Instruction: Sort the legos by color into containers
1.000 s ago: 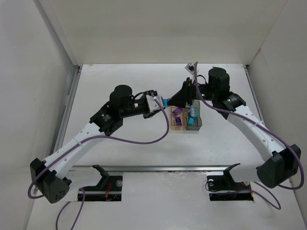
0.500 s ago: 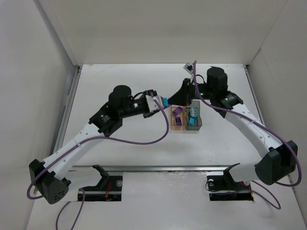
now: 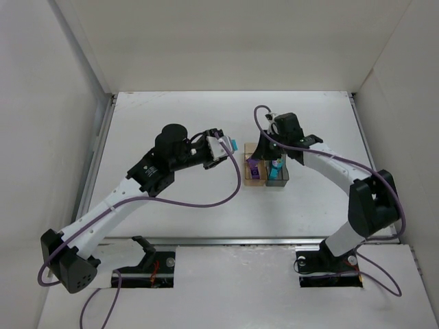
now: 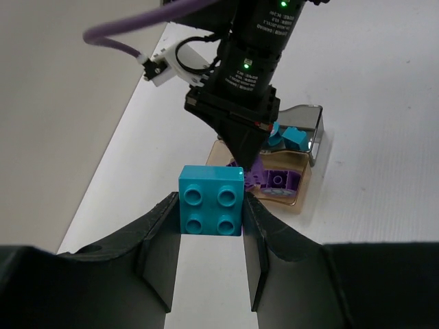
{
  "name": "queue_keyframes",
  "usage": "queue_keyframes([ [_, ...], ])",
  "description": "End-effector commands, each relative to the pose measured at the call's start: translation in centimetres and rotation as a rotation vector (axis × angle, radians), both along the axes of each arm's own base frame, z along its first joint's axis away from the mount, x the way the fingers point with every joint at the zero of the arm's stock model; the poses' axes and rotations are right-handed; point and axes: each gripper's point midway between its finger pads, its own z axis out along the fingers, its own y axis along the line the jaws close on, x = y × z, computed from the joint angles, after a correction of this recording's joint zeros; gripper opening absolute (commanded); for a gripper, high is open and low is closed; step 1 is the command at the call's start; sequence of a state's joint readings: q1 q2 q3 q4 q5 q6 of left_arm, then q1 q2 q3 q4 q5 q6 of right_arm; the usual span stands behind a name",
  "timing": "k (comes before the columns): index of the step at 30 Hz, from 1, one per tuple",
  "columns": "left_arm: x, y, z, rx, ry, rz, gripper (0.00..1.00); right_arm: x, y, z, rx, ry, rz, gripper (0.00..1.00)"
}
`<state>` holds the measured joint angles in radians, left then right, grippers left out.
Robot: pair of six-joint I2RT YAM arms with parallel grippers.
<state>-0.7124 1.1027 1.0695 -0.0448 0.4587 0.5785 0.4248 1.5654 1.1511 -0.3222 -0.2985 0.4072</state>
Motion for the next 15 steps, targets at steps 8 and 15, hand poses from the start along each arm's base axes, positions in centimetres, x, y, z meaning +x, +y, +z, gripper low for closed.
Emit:
queue_keyframes([
  [8, -0.2, 0.3, 0.8, -0.032, -0.012, 0.023, 0.0, 1.9, -1.6, -0.8, -0.105, -0.025, -0.07, 0.79],
  [15, 0.1, -0.2, -0.5, -0.024, 0.031, 0.018, 0.0, 1.9, -2.1, 5.9, -0.055, -0.162, -0.073, 0.91],
])
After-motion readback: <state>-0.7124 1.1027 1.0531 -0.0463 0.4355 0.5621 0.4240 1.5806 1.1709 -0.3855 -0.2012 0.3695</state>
